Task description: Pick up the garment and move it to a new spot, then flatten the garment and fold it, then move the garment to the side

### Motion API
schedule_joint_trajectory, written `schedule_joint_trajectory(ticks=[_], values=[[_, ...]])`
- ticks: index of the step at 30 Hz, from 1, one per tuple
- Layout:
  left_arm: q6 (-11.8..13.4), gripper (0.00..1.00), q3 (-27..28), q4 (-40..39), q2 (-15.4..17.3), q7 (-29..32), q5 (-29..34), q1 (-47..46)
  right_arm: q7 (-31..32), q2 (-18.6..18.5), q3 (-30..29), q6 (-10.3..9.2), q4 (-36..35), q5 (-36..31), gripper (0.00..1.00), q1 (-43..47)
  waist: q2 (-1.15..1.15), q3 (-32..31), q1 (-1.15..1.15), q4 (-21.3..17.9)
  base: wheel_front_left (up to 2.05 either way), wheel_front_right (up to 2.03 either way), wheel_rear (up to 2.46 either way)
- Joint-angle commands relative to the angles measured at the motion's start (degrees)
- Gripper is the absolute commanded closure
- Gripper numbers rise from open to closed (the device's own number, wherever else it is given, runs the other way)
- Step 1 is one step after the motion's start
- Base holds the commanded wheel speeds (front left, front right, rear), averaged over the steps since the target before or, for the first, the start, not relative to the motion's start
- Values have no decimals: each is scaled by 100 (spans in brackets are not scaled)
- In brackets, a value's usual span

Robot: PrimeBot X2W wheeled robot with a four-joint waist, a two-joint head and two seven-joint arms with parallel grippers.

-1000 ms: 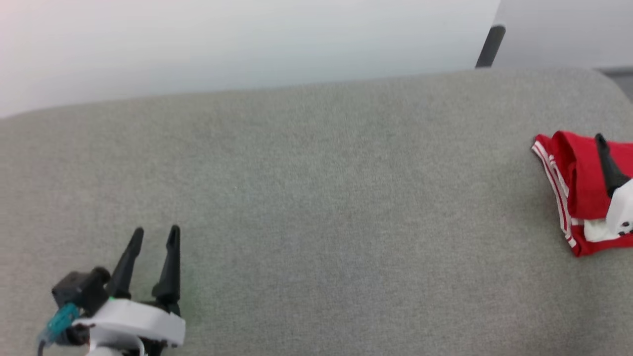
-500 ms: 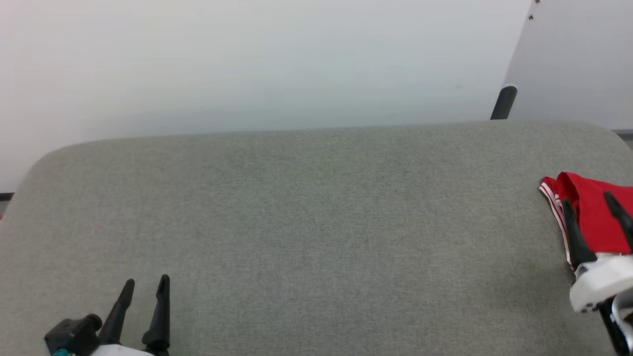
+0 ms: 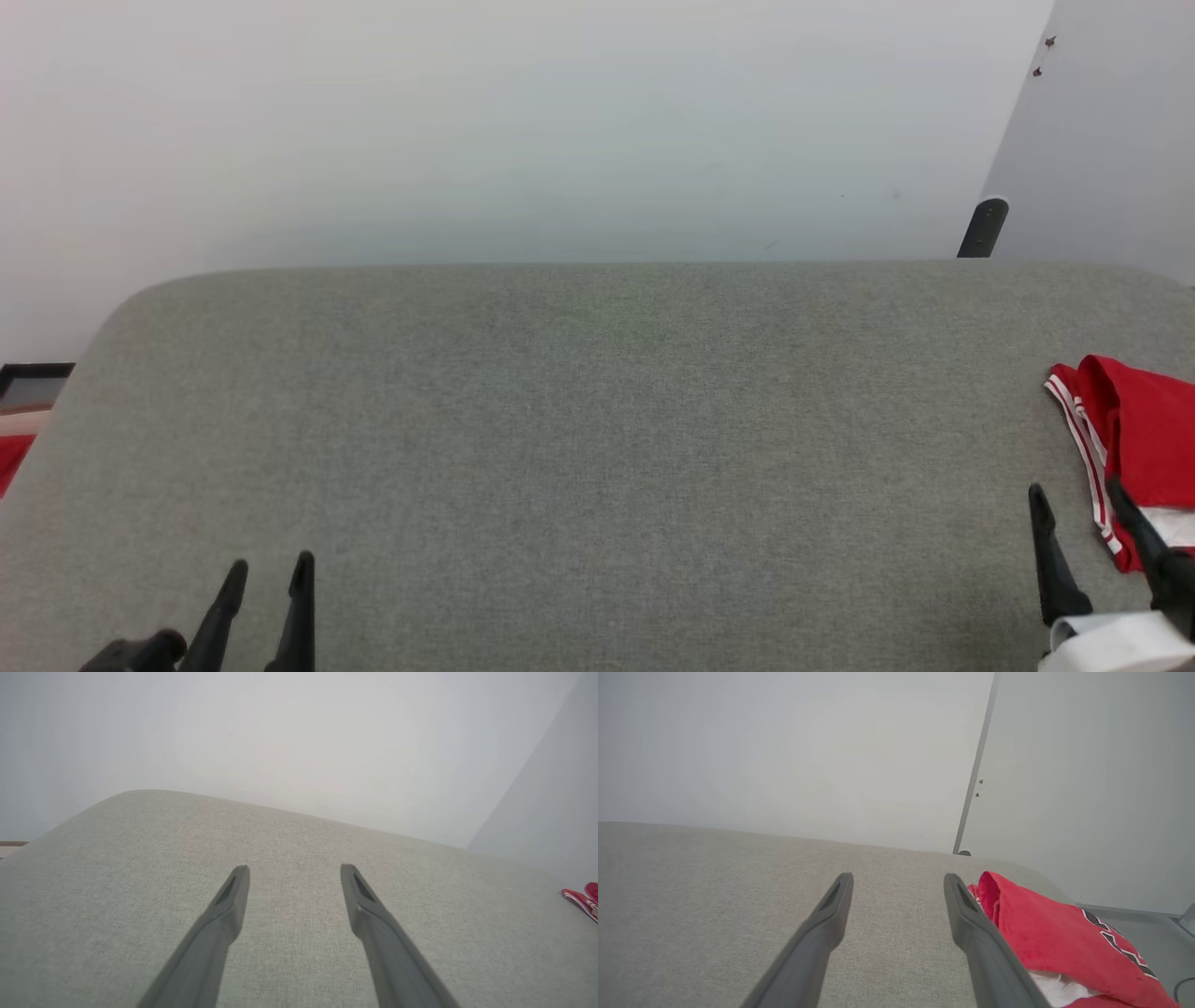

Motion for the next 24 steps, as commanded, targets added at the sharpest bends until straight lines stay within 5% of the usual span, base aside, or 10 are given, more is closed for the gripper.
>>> schedule_joint_trajectory(ticks=[1,21,22,24], values=[[8,0,10,-27,-19,5,22,49,-10,45,-26,-9,-53,7,0,96,0,-6,0,10,0,0,0],[9,0,32,-142,-22,5,429,93,89,378,-154,-9,-497,-64,0,511,0,48,0,-8,0,0,0],[-1,100,25,-131,-42,0,441,88,71,367,-145,0,-472,-64,100,489,0,49,0,-8,0,0,0],[-1,100,19,-53,-94,9,417,110,83,401,-150,0,-374,-39,100,492,0,51,0,-8,0,0,0]])
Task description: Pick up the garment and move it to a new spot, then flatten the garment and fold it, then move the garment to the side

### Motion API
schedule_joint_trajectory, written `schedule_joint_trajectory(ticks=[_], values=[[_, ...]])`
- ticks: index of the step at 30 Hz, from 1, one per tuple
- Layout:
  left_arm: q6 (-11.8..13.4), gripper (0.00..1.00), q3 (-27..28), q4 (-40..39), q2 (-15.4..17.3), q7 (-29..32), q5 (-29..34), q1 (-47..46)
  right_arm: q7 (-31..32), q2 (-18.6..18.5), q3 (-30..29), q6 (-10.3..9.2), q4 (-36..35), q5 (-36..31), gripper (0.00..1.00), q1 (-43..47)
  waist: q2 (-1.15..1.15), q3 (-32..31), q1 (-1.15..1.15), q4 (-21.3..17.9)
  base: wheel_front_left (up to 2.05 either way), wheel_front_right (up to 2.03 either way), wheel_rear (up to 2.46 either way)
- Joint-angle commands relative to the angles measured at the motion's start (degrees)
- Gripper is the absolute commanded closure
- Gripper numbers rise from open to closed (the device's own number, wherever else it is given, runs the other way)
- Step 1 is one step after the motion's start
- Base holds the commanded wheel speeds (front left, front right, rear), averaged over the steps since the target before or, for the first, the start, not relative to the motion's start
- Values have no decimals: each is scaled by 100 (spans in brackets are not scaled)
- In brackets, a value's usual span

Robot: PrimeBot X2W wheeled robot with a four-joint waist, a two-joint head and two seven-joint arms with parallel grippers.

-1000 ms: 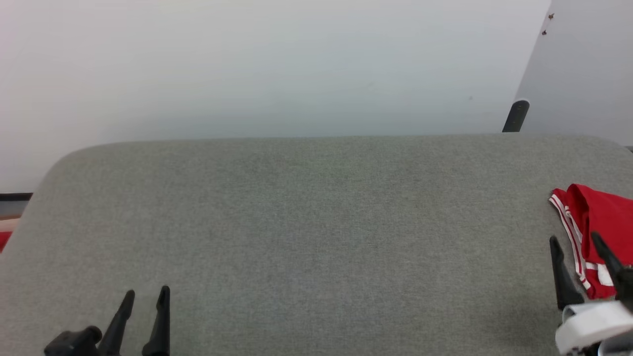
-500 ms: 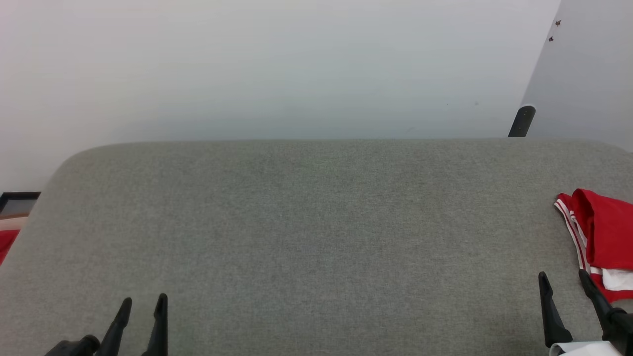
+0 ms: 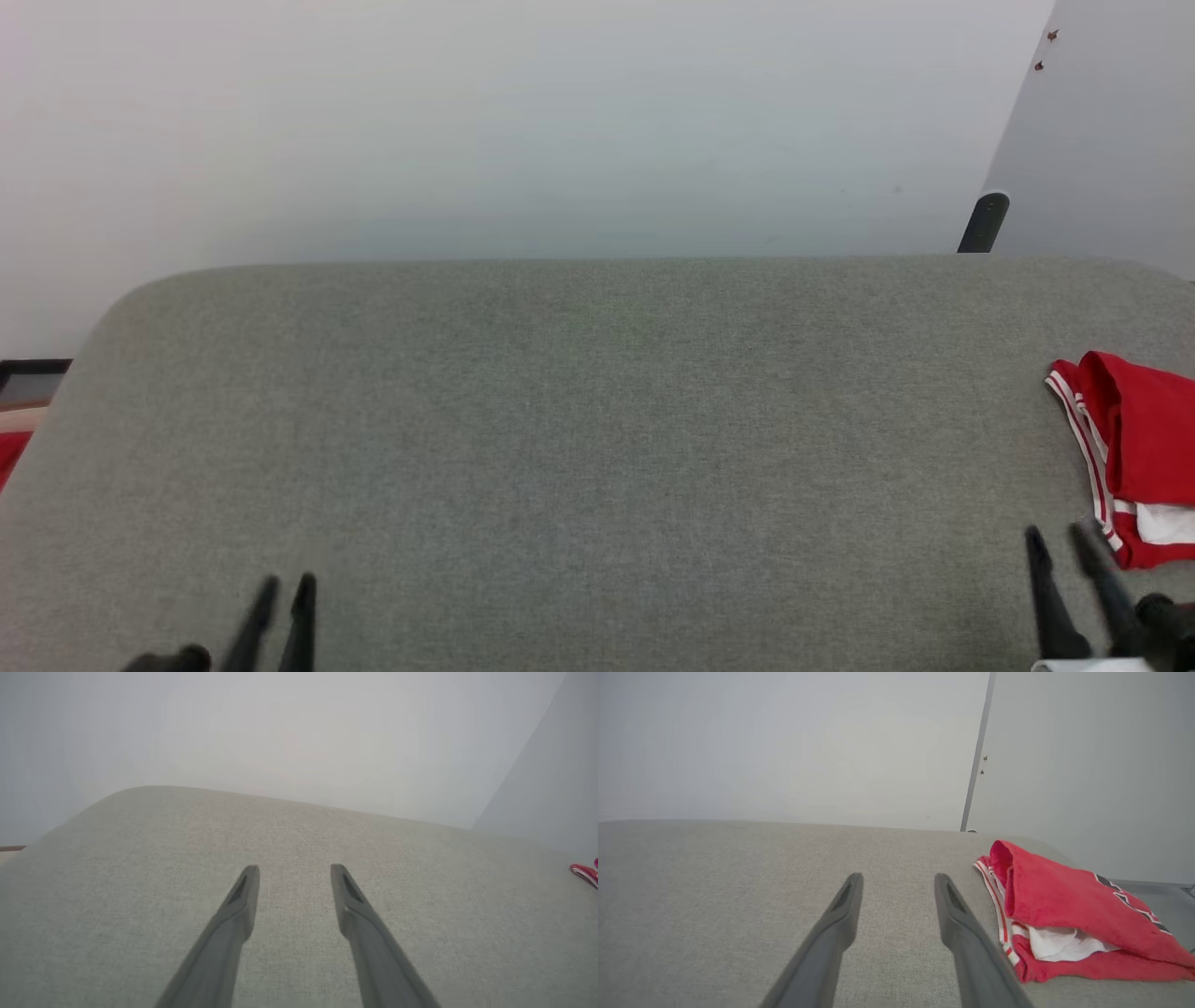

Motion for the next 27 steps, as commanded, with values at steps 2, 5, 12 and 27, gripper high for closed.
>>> schedule_joint_trajectory(ticks=[2,5,12,27], values=[[0,100,-21,81,-70,11,-32,32,15,35,-2,0,96,33,100,12,0,1,0,0,0,0,0],[0,100,-19,148,-146,67,-205,24,86,71,-26,0,189,245,100,-3,0,7,0,-2,0,0,0],[0,100,51,147,-245,271,-842,-107,280,117,-41,-1,192,1054,100,-99,0,24,0,-6,0,0,0],[1,100,173,144,-421,632,-1970,-333,605,201,-52,-1,188,2487,100,-260,0,60,0,-15,0,0,0]])
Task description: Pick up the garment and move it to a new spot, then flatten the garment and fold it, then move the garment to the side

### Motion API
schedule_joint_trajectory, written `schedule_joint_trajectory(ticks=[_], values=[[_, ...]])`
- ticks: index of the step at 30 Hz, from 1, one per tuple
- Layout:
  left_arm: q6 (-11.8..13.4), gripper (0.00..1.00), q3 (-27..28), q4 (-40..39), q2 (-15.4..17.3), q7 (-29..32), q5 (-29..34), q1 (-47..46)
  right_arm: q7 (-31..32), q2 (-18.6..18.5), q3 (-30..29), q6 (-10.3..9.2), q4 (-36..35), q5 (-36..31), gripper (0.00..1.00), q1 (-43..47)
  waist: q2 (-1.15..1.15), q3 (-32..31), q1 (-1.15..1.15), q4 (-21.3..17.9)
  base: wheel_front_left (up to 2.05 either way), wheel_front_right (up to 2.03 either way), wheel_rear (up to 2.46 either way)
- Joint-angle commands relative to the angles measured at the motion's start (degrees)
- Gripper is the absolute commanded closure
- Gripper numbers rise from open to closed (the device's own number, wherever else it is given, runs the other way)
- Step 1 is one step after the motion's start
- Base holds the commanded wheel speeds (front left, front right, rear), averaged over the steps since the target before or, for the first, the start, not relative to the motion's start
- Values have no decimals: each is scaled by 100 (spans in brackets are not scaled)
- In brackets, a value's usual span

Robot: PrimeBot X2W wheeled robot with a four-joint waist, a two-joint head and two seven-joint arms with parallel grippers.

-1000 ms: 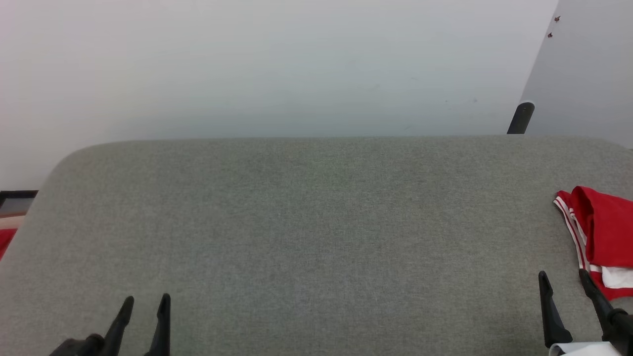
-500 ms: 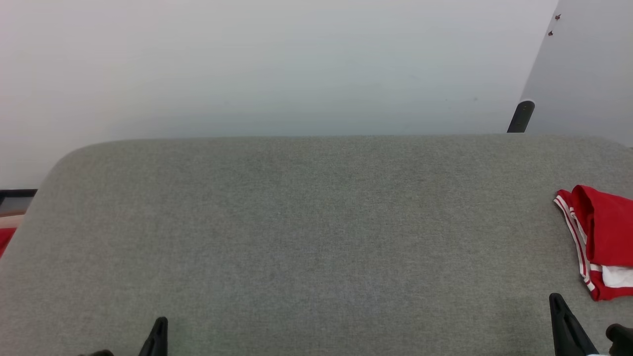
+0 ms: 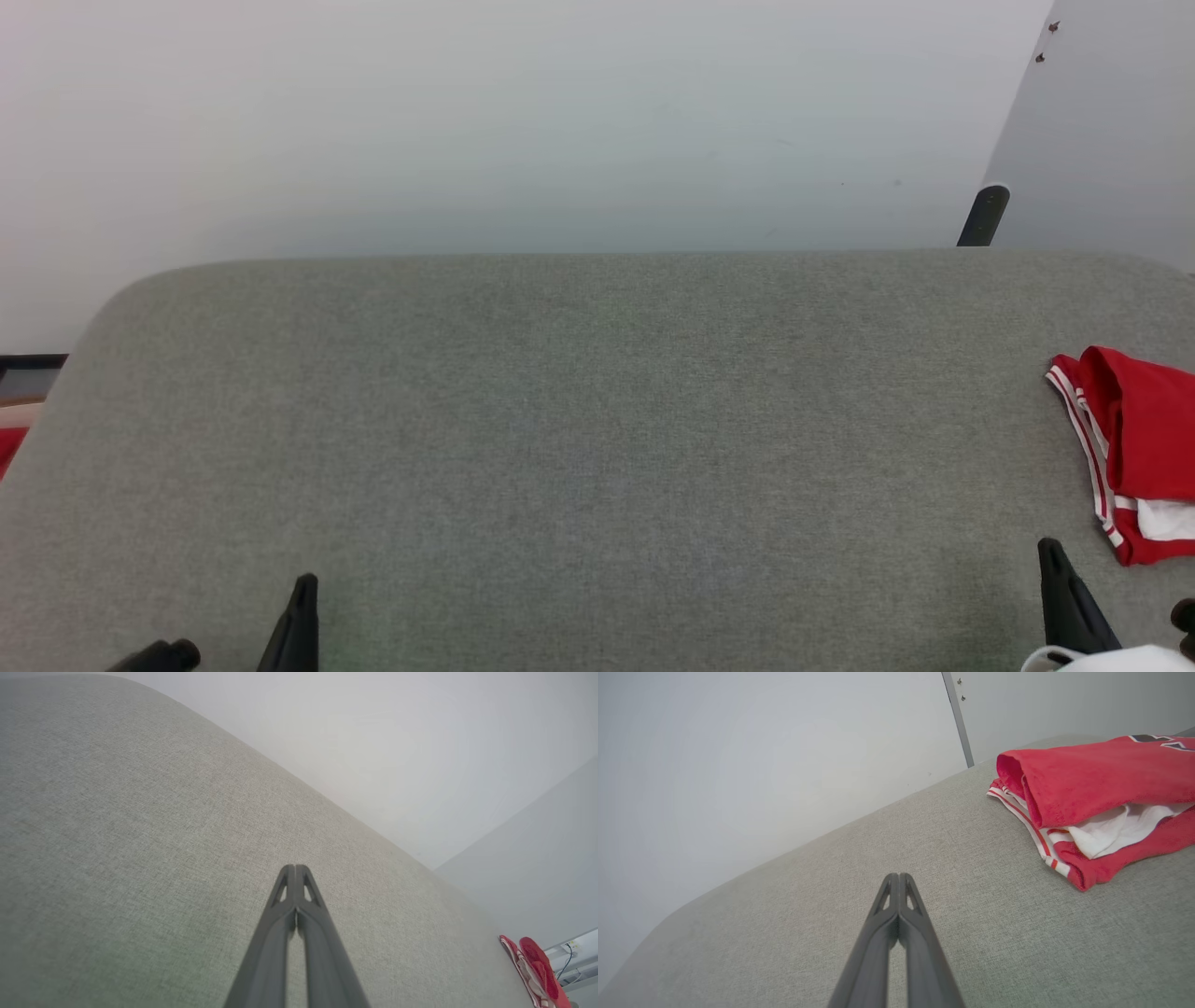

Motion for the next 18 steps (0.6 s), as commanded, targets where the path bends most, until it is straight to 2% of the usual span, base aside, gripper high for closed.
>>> schedule_joint_trajectory(ticks=[1,18], values=[[1,100,52,-84,29,26,-137,-159,22,-15,-29,-1,-81,160,100,-192,0,2,0,0,0,0,0],[2,100,175,-85,-151,392,-1281,-388,367,70,-58,-2,-62,1602,100,-368,0,45,0,-11,0,0,0]])
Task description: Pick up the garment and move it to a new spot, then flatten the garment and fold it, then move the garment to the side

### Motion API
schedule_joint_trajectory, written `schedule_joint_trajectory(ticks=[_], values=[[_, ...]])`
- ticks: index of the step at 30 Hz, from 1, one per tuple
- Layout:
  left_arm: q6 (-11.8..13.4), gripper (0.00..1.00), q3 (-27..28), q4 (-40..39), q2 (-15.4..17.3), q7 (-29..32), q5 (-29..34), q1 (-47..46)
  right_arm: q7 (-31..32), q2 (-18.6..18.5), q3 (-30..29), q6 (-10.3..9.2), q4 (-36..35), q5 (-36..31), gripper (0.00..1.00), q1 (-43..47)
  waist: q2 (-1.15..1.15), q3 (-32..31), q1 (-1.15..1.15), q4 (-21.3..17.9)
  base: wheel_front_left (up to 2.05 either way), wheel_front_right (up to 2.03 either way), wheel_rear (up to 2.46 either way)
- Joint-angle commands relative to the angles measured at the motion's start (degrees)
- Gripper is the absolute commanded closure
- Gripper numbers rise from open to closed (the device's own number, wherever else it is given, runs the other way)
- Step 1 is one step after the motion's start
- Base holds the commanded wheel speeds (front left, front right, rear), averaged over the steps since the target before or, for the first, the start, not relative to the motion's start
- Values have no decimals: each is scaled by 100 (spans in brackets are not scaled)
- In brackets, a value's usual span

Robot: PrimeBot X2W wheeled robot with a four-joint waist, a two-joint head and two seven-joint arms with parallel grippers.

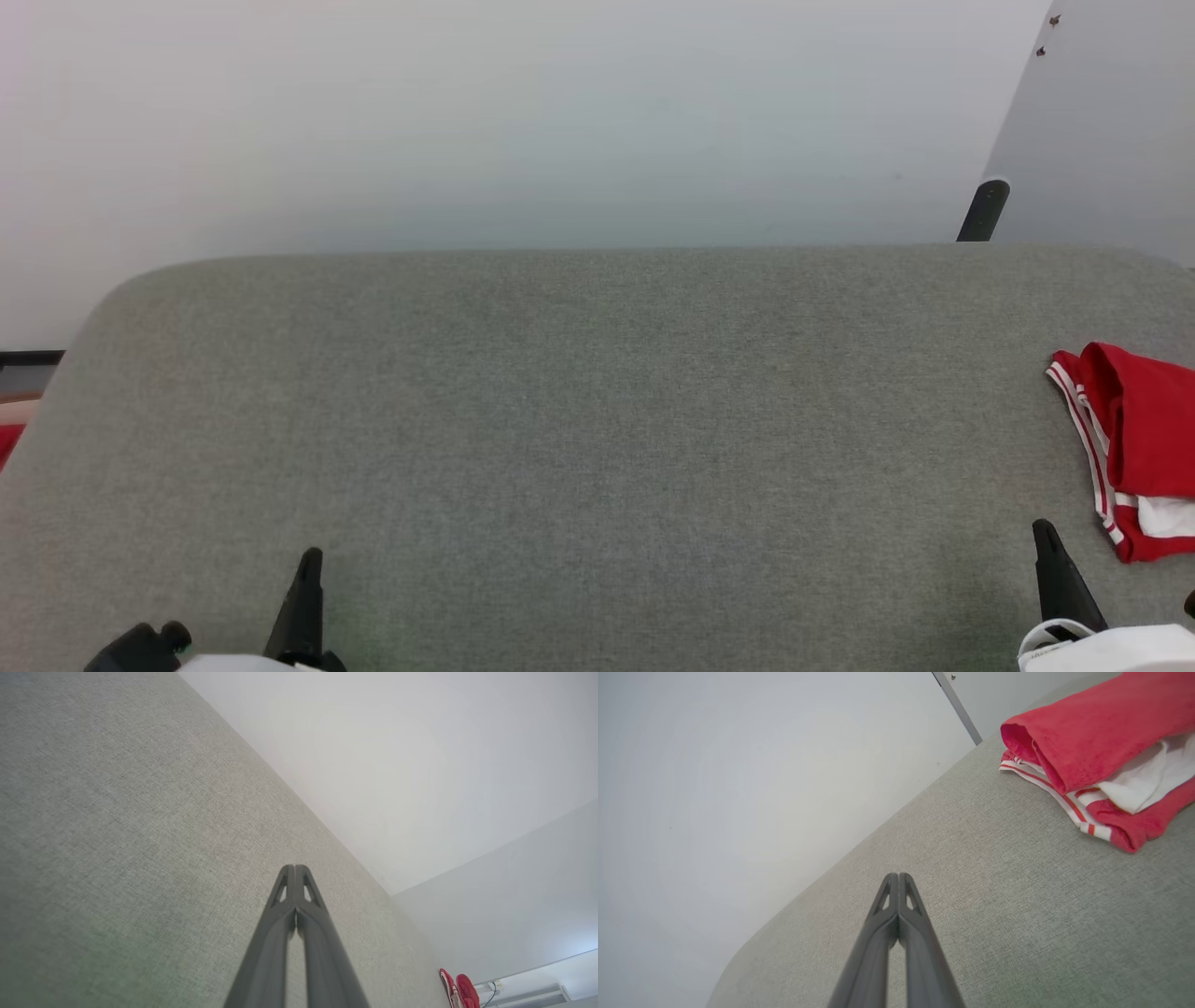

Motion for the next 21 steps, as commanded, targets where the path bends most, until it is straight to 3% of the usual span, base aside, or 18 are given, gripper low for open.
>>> schedule_joint_trajectory(ticks=[1,21], values=[[2,100,47,-74,22,38,-128,-133,29,-18,-36,-1,-62,158,100,-163,0,2,0,-1,0,0,0],[3,100,163,-71,-154,391,-1225,-346,368,70,-66,-2,-39,1547,100,-327,0,53,0,-13,0,0,0]])
